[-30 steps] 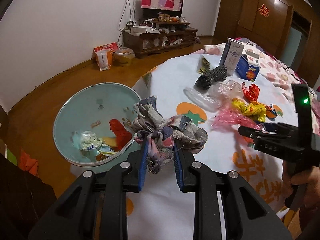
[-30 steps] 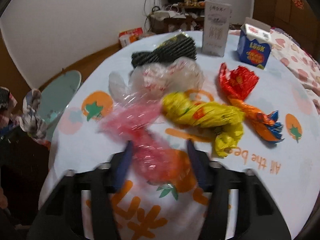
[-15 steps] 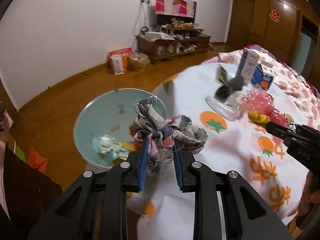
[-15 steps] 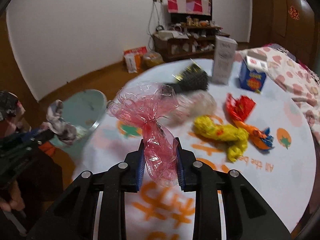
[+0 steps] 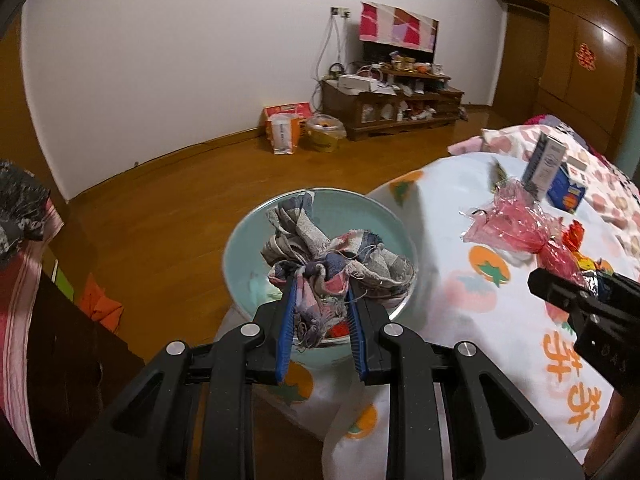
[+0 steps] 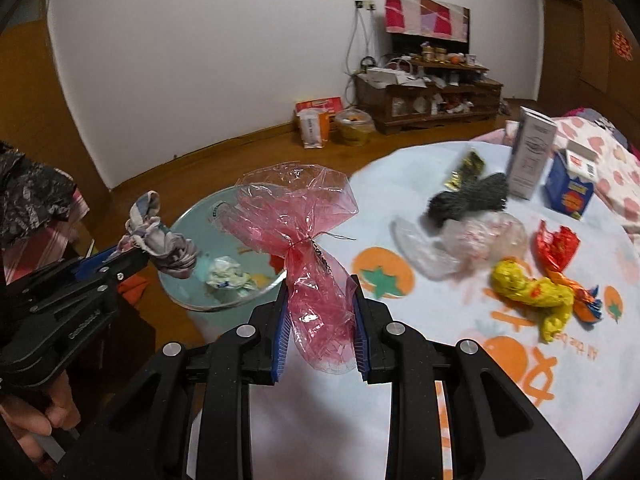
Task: Collect trash
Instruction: 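Carry the checkered cloth with the left tool while the right tool carries the pink bag over the bin, then open the left tool to drop the cloth while the right tool opens to drop the pink bag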
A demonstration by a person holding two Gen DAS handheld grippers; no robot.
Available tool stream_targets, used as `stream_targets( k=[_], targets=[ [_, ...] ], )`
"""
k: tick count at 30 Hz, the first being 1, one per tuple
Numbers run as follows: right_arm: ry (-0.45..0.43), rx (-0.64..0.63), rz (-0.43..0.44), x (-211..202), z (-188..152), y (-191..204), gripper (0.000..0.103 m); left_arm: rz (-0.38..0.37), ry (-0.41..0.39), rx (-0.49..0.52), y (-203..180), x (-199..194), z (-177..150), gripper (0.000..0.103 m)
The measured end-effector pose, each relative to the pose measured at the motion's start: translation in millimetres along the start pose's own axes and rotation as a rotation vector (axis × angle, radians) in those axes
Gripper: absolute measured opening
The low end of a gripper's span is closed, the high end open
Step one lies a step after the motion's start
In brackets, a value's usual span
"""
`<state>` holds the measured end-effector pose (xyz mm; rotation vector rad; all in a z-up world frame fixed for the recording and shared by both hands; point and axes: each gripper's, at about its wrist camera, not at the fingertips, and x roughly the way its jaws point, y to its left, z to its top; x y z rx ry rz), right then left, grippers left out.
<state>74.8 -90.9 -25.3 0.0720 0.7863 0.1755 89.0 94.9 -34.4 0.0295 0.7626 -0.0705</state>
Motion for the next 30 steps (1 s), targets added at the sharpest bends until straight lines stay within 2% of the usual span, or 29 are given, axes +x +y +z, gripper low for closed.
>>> stream_targets(
  k=[19,30],
  targets=[
    [0.024,-0.065,0.067,40,25,68,0.028,0.057,0.004,-0.086,46,17,11,0.024],
    [0.033,-0.039,0.047,73,46,73,0.028,0.073,0.021,-0.112,57,41,26,0.024]
  ],
)
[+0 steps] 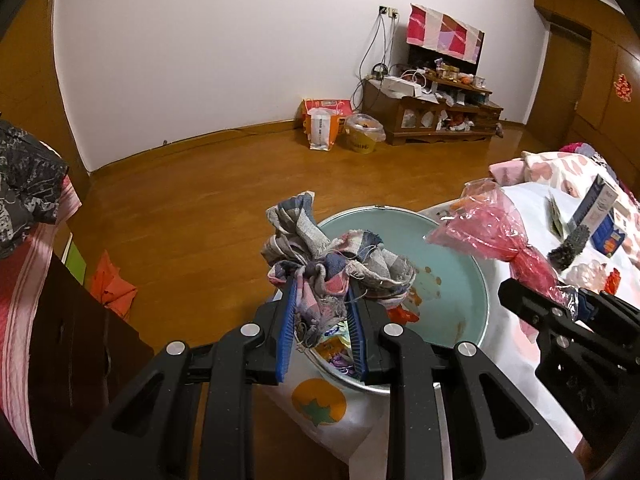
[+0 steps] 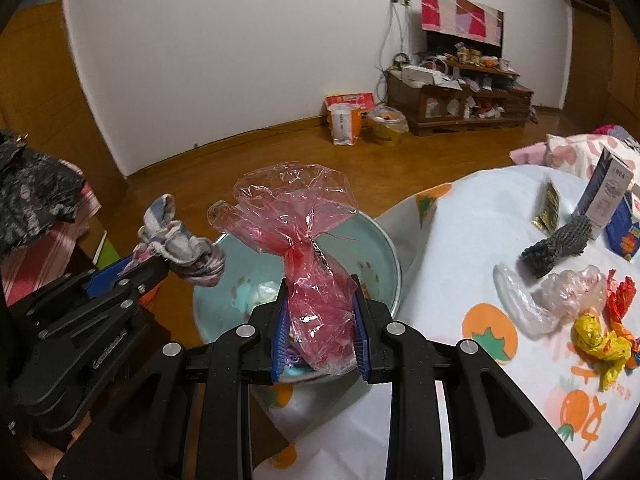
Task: Collect trash
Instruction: 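Open the left tool to drop the cloth while the right tool opens to drop the pink bag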
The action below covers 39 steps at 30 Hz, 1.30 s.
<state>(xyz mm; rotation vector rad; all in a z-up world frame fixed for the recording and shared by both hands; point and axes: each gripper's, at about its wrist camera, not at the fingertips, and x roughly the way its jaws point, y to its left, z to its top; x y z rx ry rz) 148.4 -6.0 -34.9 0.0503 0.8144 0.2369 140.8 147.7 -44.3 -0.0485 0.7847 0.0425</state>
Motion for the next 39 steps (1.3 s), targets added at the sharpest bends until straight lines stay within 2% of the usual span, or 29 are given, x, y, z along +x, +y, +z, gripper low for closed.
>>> stream_targets(
  k=[13,21,28,31,33,34,35,36,38,39],
  targets=[
    [0.084,0.030,-0.022,55,7,-13,0.028,0.015,0.082,0.003,-10,43,4,0.024],
    [0.152,0.028,0.009,83,4,-12,0.030,0.032,0.147,-0.001,-12,70,4,0.025],
    [0.132,0.026,0.017,80,4,-14,0.044,0.043,0.160,0.004,-14,75,6,0.028],
    [0.105,0.033,0.011,71,6,-19,0.049,0.045,0.160,0.009,-17,72,2,0.039],
    [0.082,0.053,-0.008,60,6,-25,0.049,0.058,0.146,0.015,-17,67,2,0.052],
    [0.066,0.067,-0.015,53,6,-29,0.049,0.064,0.140,0.016,-17,65,2,0.055],
    [0.051,0.078,-0.021,45,5,-33,0.053,0.072,0.131,0.014,-18,61,2,0.061],
    [0.032,0.084,-0.031,36,4,-36,0.057,0.077,0.122,0.010,-18,56,2,0.067],
    [-0.006,0.086,-0.059,22,0,-42,0.079,0.081,0.106,0.006,-20,49,3,0.078],
    [-0.025,0.085,-0.072,15,-2,-44,0.084,0.083,0.095,0.007,-20,44,3,0.082]
  ],
)
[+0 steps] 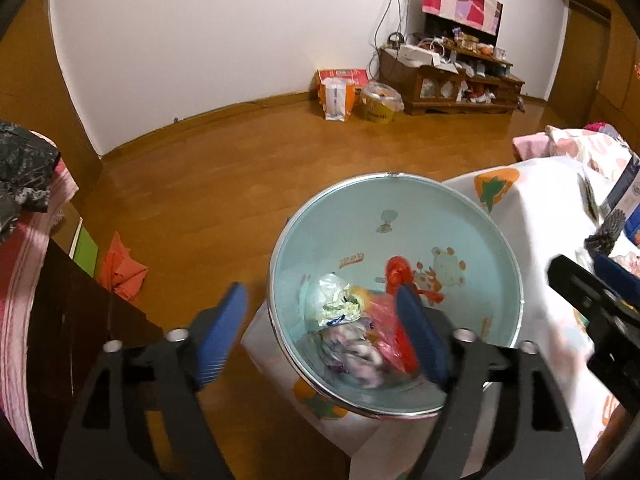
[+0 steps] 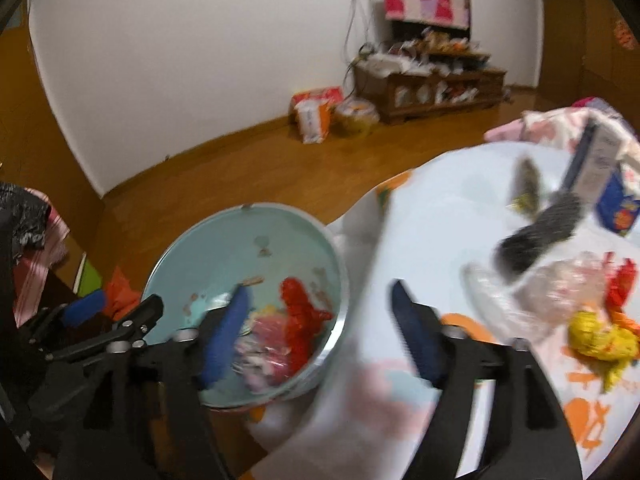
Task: Collect trash
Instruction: 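Open the left tool to drop the cloth while the right tool opens to drop the pink bag, then move both open tools back over the remaining trash on the table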
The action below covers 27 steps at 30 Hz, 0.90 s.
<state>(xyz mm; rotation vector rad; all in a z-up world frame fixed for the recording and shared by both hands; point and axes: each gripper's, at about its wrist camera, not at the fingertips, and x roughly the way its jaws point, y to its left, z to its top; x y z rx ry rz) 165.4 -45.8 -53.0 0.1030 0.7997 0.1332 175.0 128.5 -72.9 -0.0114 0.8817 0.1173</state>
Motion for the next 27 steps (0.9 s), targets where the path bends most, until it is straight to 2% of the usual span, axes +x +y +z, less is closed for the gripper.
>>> stream_targets(
  k=[1,4,13,20,27],
  targets=[
    [-0.019,0.000,-0.016,-7,-2,-5,0.090,0.003,-0.011,0.001,-1,-4,-1,0.083],
    [-0.036,0.021,-0.063,-21,-10,-20,0.095,0.024,-0.035,0.008,-6,-18,-5,0.090],
    [-0.030,0.126,-0.101,-52,-37,-75,0.097,0.033,-0.061,0.061,-36,-51,-24,0.096],
    [-0.026,0.172,-0.105,-75,-58,-112,0.097,-0.044,-0.032,0.129,-80,-62,-48,0.096],
    [-0.031,0.234,-0.152,-94,-81,-154,0.097,-0.114,0.007,0.219,-126,-65,-70,0.096]
  ],
)
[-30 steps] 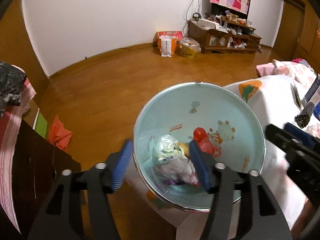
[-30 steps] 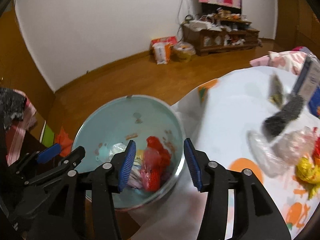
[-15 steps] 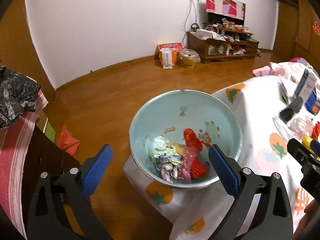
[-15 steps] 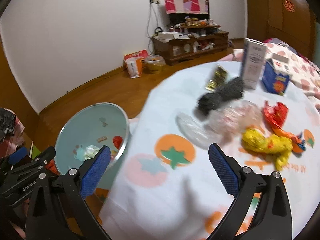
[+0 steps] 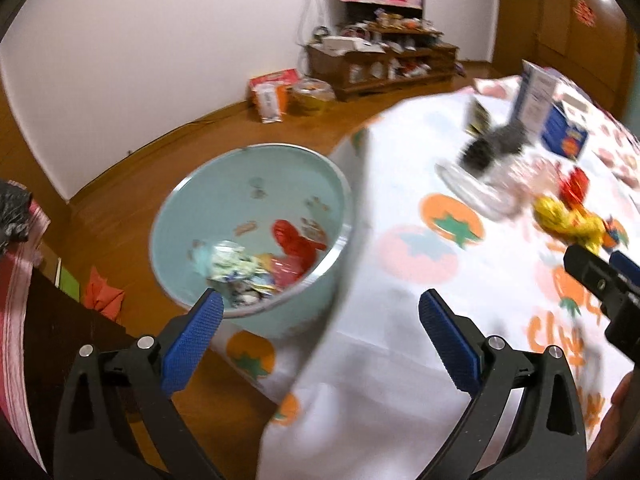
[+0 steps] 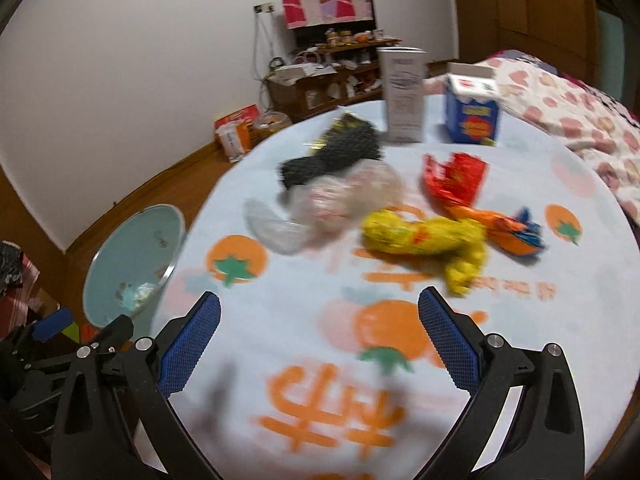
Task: Collect trash
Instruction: 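Move both open tools back over the remaining trash on the table, then grasp the yellow plastic bag with the right tool while the left tool grasps the clear plastic bags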
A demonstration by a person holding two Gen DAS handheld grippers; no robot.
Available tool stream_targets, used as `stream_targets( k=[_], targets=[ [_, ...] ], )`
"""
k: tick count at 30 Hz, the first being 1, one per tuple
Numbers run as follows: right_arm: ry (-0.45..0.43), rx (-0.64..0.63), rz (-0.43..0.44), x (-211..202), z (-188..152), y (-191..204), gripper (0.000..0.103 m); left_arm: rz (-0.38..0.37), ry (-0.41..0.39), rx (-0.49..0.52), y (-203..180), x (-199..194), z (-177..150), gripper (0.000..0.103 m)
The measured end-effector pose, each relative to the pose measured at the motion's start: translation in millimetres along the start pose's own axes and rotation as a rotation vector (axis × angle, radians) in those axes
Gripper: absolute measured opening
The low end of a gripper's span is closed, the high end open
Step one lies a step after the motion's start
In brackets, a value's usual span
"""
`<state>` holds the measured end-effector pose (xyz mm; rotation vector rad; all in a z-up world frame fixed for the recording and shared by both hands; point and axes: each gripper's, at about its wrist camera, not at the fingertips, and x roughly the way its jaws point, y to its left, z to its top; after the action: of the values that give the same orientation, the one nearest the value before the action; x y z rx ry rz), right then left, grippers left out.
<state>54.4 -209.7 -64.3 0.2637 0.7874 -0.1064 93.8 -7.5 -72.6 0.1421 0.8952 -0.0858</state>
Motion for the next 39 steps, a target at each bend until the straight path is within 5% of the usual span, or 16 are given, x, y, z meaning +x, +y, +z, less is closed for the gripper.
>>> stream_targets(
  k=[10,14,25,31,32,39],
  targets=[
    [-0.007,0.083,-0.107,-16,-11,-83,0.096,-0.069,0.035,0.114,-48,9,-10,0.096],
    [0.012,0.051,-0.119,-10,-5,-101,0.082,-0.080,0.034,0.147,-58,11,-9,0.094],
    [0.092,-0.146,-0.031,49,36,-86,0.076,-0.095,0.017,0.175,-65,11,3,0.091],
    [0.162,-0.257,-0.032,70,26,-70,0.051,-0.139,0.003,0.171,-68,14,17,0.091],
    [0.159,-0.257,-0.031,68,24,-70,0.030,-0.151,-0.003,0.172,-70,15,21,0.091],
    [0.063,-0.124,-0.012,20,31,-98,0.030,-0.232,-0.030,0.166,-93,24,49,0.085]
  ],
)
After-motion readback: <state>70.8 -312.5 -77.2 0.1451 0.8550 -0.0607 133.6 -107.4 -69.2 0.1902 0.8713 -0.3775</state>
